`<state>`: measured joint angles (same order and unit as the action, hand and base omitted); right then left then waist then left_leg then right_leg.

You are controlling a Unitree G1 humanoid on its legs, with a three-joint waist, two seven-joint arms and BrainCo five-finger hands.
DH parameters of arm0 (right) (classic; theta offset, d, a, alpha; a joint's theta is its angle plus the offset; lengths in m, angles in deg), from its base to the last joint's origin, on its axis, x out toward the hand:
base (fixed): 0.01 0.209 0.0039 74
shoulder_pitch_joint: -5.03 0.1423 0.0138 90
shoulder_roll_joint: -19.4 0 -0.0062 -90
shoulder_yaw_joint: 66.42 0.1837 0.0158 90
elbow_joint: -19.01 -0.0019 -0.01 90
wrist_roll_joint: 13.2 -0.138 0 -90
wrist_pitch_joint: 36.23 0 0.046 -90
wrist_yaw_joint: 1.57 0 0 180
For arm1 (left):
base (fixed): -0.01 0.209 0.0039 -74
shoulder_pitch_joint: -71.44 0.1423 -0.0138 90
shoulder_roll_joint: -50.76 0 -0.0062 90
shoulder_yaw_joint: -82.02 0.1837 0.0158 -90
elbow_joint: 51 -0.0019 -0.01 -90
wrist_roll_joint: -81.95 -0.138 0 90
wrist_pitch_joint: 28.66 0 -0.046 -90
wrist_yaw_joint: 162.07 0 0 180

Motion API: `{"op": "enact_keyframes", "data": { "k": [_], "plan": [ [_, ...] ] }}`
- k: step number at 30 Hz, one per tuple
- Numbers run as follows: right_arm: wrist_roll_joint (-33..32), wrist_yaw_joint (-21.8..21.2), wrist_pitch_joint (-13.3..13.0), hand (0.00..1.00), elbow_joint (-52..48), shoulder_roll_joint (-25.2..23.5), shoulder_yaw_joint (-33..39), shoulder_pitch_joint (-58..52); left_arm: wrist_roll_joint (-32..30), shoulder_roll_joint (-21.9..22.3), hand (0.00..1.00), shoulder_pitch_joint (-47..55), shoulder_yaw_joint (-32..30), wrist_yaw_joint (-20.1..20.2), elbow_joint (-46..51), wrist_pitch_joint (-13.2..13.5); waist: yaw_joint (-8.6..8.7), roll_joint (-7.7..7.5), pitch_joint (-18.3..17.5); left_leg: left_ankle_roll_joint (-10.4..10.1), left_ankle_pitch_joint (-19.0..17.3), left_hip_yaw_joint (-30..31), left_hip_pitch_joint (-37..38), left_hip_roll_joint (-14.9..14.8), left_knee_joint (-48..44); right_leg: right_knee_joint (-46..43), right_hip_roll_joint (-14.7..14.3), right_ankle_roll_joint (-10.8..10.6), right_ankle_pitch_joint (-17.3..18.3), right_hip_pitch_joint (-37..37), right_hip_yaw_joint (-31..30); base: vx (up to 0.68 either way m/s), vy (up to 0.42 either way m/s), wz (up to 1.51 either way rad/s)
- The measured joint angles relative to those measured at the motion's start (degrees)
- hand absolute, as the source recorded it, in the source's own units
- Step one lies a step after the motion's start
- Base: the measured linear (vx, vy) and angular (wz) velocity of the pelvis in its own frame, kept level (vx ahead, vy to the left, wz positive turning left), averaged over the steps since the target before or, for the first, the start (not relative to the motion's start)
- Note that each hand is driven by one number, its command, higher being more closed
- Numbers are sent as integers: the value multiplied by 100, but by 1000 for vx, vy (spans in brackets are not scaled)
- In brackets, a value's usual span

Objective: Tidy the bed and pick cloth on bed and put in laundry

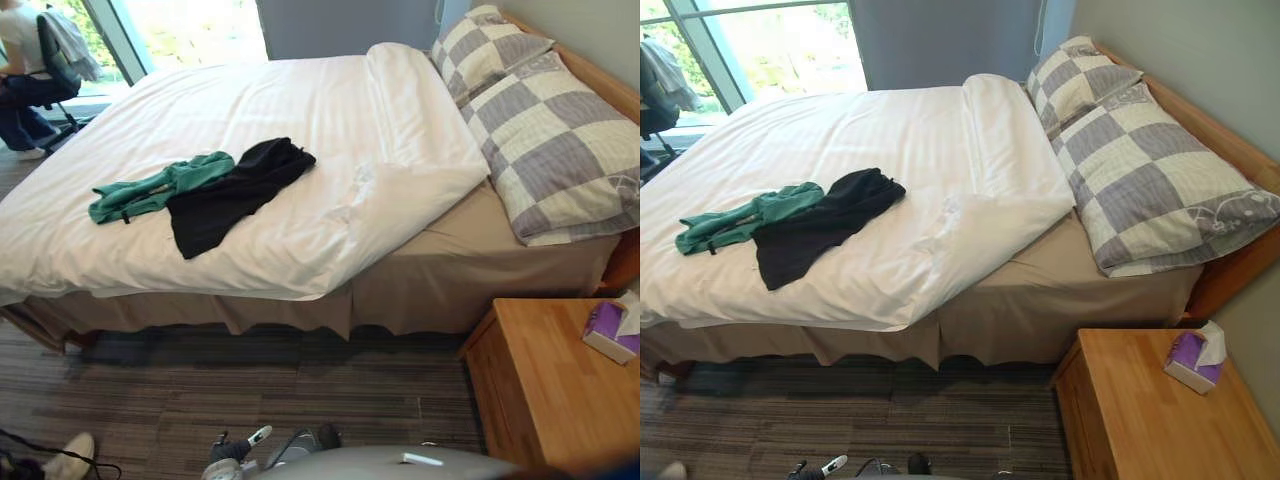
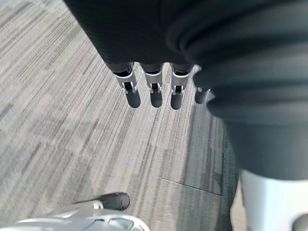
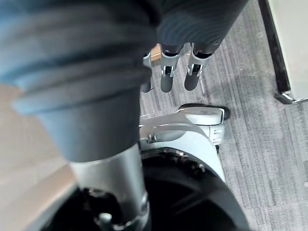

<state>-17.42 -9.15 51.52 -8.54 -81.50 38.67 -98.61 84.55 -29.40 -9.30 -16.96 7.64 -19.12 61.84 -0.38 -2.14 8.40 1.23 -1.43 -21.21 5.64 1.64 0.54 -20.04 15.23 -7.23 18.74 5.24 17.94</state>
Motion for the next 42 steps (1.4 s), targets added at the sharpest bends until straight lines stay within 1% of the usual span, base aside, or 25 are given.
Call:
{"op": "enact_keyframes", "data": {
  "k": [1, 2, 4, 5, 8, 9, 11, 12, 13, 15, 18, 21, 22, 23, 24, 25, 28, 29, 30, 32, 33, 34, 37, 40, 42],
  "plan": [
    [-50, 90, -55, 0, 31, -55, 7, 21, -10, -31, 0, -4, 60, 112, -16, -28, 2, -36, 50, 153, -117, -4, 108, 152, 87, -391, 130, 14, -48, -83, -141, 70, 175, -3],
    [-135, 120, -99, 0, 79, -111, 0, 109, -32, -107, 0, -14, 176, 170, -64, -40, 31, -110, 159, 229, -172, 24, 228, 207, 119, -969, 137, 187, -207, -312, -493, 67, 126, 0],
    [-196, 104, -167, 0, 122, -139, -9, 219, -89, -139, 0, -18, 234, 182, -62, -53, 113, -31, 272, 244, -251, 30, 367, 97, 120, -1364, -37, 127, -246, -565, -757, 95, 86, -2],
    [-198, 99, -187, 0, 141, -138, -64, 249, -39, -161, 0, -34, 234, 218, -62, -99, 116, -48, 279, 174, -299, -31, 404, -6, 110, -1373, -208, 123, -245, -712, -789, 95, 63, -13],
    [-237, 99, -203, 0, 147, -126, -215, 305, 287, -232, 0, -114, 233, 398, -61, -158, 104, -89, 288, 38, -401, -145, 439, -194, 31, -763, -642, 152, -308, -889, -791, 127, 15, -8],
    [-237, 92, -193, 0, 150, -121, -215, 331, 311, -232, 0, -145, 230, 409, -59, -159, 102, -96, 292, 25, -410, -181, 452, -197, 11, -602, -693, 186, -338, -921, -796, 200, -44, -19],
    [-236, 43, -178, 0, 159, -111, -218, 355, 310, -222, 0, -156, 226, 420, -59, -166, 120, -98, 297, -76, -473, -274, 479, -209, -48, 60, -903, 281, -588, -965, -946, 200, -71, -28],
    [-238, -13, -158, 0, 159, -112, -217, 378, 310, -233, 0, -178, 225, 457, -59, -164, 129, -114, 309, -161, -526, -357, 483, -210, -74, 600, -1065, 350, -996, -988, -1162, 177, -103, -20],
    [-267, -81, -162, 0, 156, -110, -192, 395, 323, -240, 0, -167, 227, 506, -73, -164, 202, -105, 330, -216, -564, -349, 488, -220, -74, 760, -1140, 589, -1421, -957, -1265, 169, -115, -17],
    [-313, -189, -156, 0, 152, -64, -192, 465, 464, -178, 0, -273, 208, 505, -60, -143, 245, -47, 388, -310, -623, -432, 496, -351, -76, 757, -1250, 623, -1404, -969, -1226, 167, -133, -16],
    [-547, -337, -122, 0, 55, -59, -38, 438, 694, -83, 0, -388, 102, 442, -26, -126, 273, 50, 491, -444, -858, -598, 480, -533, -290, 507, -1365, 807, -1091, -1044, -1217, 167, -144, -17],
    [-760, -388, -105, 0, -94, -125, 23, 305, 833, 57, 0, -495, 105, 242, 97, -59, 264, 120, 490, -437, -1280, -729, 90, -919, -1521, 399, -1405, 881, -718, -963, -1121, 173, -138, 15],
    [-956, -372, -78, 0, -171, -138, 18, 226, 999, 181, 0, -567, 106, 237, 123, -46, 257, 125, 493, -436, -1366, -865, -228, -1179, -2423, 437, -1394, 875, -720, -828, -1081, 540, 38, -27],
    [-1912, -120, -81, 0, -250, -158, 10, 10, 1038, 309, 0, -567, -66, 251, 340, -16, 93, 216, 460, -456, -1587, -954, -753, -1628, -2865, 502, -1297, 907, -747, -560, -1338, 561, 134, -54],
    [-2143, -37, -157, 0, -254, -170, 25, -39, 1033, 326, 0, -559, -97, 260, 345, -11, 90, 224, 456, -419, -1218, -961, -720, -1623, -2220, 491, -1240, 816, -771, -560, -1426, 525, 277, -88],
    [-2224, 67, -196, 0, -275, -178, 43, -86, 1026, 372, 0, -554, -157, 282, 347, 8, 52, 227, 447, -540, -811, -923, -607, -1564, -1817, 468, -1185, 626, -710, -542, -1509, 140, 212, -44],
    [-2372, 325, -310, 0, -317, -403, 274, -169, 1020, 379, 0, -558, -172, 293, 449, 21, 109, 109, 406, -476, -770, -997, -491, -1275, -1716, 581, -888, 421, -790, -452, -1538, 93, 227, -3],
    [-2230, 596, -530, 0, -404, -476, 324, -251, 979, 388, 0, -530, -173, 337, 501, 33, 96, 102, 393, -436, -743, -1070, -342, -1135, -1524, 582, -790, 364, -789, -390, -1523, 43, 201, 2],
    [-1883, 1065, -903, 0, -637, -555, 357, -404, 924, 375, 0, -474, -149, 403, 511, 5, 118, 119, 382, -399, -709, -1119, -164, -992, -1268, 566, -710, 313, -774, -326, -1521, 21, 138, -2],
    [-1785, 1593, -1311, 0, -1244, -586, 692, -413, 914, 326, 0, -342, -40, 421, 512, -30, 182, 144, 362, -396, -649, -1115, -41, -867, -1038, 563, -668, 272, -791, -304, -1532, -38, 78, -13],
    [-1606, 1969, -1577, 0, -1891, -442, 803, -290, 913, 264, 0, -254, 5, 459, 509, -65, 275, 136, 328, -383, -625, -1102, -14, -815, -923, 606, -650, 248, -806, -306, -1532, -74, 40, -10],
    [-1338, 2256, -1708, 0, -2461, -194, 925, -132, 914, 196, 0, -211, 70, 518, 505, -101, 285, 110, 309, -360, -599, -1059, 35, -767, -798, 647, -642, 246, -808, -320, -1528, -50, 15, 3],
    [-821, 2602, -1733, 0, -3339, 372, 1116, 271, 918, -7, 0, -184, 233, 544, 514, -80, 253, -55, 188, -342, -386, -927, 17, -694, -504, 798, -640, 210, -844, -314, -1422, -76, -27, 25],
    [-429, 2535, -1622, 0, -4081, 732, 1131, 622, 901, -217, 0, 12, 239, 546, 514, 24, 230, -198, 78, -338, -81, -803, 168, -586, -12, 952, -664, 221, -851, -282, -1364, -111, -29, 13],
    [-203, 2322, -1474, 0, -4669, 934, 1047, 841, 835, -302, 0, 246, 349, 546, 506, 21, 237, -218, 44, -310, 132, -799, 301, -489, 397, 1028, -681, 217, -897, -285, -1359, -98, 27, 0]
  ]
}}
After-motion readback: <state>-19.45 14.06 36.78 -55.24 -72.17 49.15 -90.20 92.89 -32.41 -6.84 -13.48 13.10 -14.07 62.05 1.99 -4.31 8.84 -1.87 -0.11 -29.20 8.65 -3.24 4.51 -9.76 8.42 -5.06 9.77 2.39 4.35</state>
